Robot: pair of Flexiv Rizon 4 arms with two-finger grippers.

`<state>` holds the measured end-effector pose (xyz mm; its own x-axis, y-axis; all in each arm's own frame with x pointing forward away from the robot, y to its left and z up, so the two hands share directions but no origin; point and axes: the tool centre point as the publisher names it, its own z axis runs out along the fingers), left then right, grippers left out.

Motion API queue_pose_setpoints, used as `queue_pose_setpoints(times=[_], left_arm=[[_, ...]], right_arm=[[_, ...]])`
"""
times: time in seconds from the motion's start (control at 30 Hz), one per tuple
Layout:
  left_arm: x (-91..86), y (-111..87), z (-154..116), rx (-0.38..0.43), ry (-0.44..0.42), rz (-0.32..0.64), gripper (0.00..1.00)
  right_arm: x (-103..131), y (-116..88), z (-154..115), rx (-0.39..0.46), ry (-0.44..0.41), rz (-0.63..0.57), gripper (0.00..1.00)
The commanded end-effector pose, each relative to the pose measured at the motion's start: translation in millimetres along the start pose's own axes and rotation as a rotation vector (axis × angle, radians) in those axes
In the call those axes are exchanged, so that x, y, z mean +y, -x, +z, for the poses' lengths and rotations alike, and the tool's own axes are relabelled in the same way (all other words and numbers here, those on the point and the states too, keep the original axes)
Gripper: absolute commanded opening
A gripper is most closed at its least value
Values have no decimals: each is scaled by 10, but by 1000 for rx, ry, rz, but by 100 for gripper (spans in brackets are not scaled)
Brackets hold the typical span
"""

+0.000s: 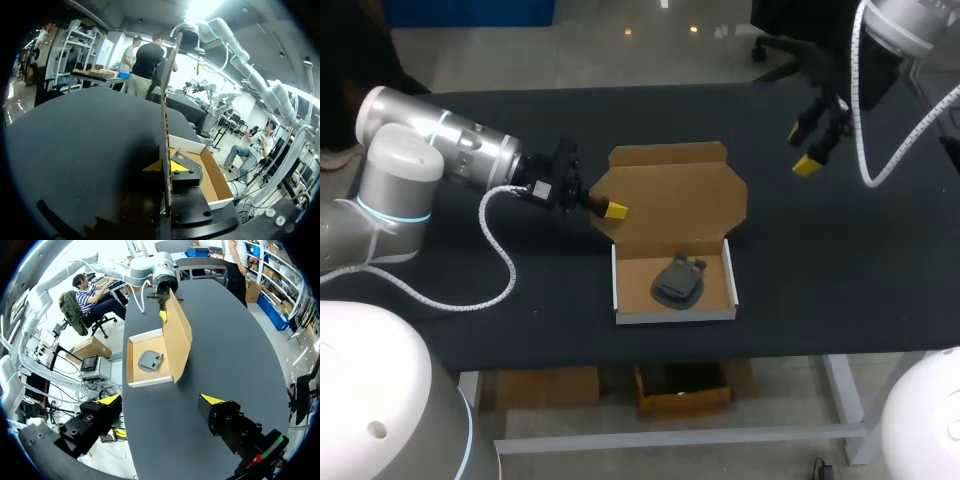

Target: Assemble the packaging by folding the flat box into shape, placing the metal phone stand inside, and closing the box properly

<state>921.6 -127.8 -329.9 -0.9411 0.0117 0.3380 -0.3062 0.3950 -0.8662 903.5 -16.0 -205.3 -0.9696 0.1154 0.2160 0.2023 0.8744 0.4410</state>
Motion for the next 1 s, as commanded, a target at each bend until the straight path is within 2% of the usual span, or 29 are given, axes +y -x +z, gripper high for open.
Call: queue_pose_setpoints(times=[0.03, 0.33, 0.9, 1.0], left_arm=[[18, 10, -2, 4, -2, 1, 0], [18, 10, -2, 4, -2, 1, 0], [18, 10, -2, 4, -2, 1, 0], [30, -68, -8, -9, 2, 22, 0]], right_arm=[[66, -3, -24, -12, -20, -5, 100], [316, -61, -125, -122, -80, -34, 100], [823, 90, -142, -160, -130, -95, 100], [876, 90, -147, -161, -131, -106, 100]])
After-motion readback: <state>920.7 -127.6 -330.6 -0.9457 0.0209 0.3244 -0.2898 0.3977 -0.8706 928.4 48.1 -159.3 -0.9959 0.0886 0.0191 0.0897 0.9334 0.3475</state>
